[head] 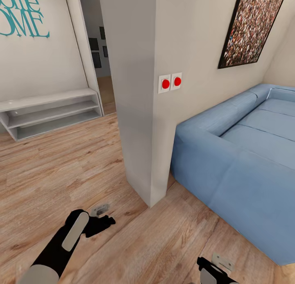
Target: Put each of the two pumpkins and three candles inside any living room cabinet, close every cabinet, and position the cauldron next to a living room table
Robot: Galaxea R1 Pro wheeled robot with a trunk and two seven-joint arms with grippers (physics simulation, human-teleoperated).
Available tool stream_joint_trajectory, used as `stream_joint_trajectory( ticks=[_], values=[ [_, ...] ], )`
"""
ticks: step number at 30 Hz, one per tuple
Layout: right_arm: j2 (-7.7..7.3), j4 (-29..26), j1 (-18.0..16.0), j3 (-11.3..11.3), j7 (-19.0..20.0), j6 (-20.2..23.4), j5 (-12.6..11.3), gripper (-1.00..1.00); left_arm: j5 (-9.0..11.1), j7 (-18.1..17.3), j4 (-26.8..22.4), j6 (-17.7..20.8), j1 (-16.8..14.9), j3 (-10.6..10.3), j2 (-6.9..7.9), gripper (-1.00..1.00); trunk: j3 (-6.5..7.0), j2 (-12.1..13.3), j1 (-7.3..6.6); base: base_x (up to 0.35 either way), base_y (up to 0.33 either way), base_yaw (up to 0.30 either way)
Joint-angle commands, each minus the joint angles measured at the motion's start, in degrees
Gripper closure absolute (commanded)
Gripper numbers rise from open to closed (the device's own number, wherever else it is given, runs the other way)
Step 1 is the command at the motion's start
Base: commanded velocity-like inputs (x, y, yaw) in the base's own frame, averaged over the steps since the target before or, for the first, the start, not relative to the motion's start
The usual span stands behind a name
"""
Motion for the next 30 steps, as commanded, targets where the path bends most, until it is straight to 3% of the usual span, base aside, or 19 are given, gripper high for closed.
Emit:
stream_joint_trajectory(
  ticks=[1,9,16,26,27,30],
  values=[
    [0.0,0.0,0.0,0.4,-0.4,-0.6,-0.8,-1.0,0.3,0.9,-0.3,-0.1,0.0,0.2,-0.27,-1.0,-0.05,0.0,-0.01,0.0,0.0,0.0],
    [-0.01,0.0,0.0,1.8,-0.8,-0.6,0.4,-1.0,3.1,3.5,-0.9,-0.3,0.1,2.3,-2.65,-1.0,-0.05,0.0,-0.01,0.02,0.0,0.0],
    [-0.01,0.0,0.0,1.9,-0.8,-0.6,0.4,-1.0,5.3,5.7,-1.1,-0.2,0.1,2.4,-2.66,-1.0,-0.05,0.0,-0.01,0.04,0.0,0.0],
    [-0.01,0.0,0.0,2.0,-0.8,-0.5,0.4,-1.0,8.6,5.4,-2.4,2.9,0.1,3.1,-2.33,-1.0,-0.23,-0.4,0.21,0.001,0.0,0.0],
    [-0.01,0.0,0.0,2.0,-0.8,-0.5,0.4,-1.0,19.8,5.4,-2.5,4.2,0.1,3.1,-2.06,-1.0,-0.41,-0.8,0.43,0.0,0.0,0.0],
    [0.01,0.0,0.0,2.0,-0.6,-0.5,0.5,-1.0,22.1,5.4,-2.6,4.3,0.1,3.1,-0.95,-1.0,-0.94,-2.0,1.09,0.0,0.0,0.0]
  ],
)
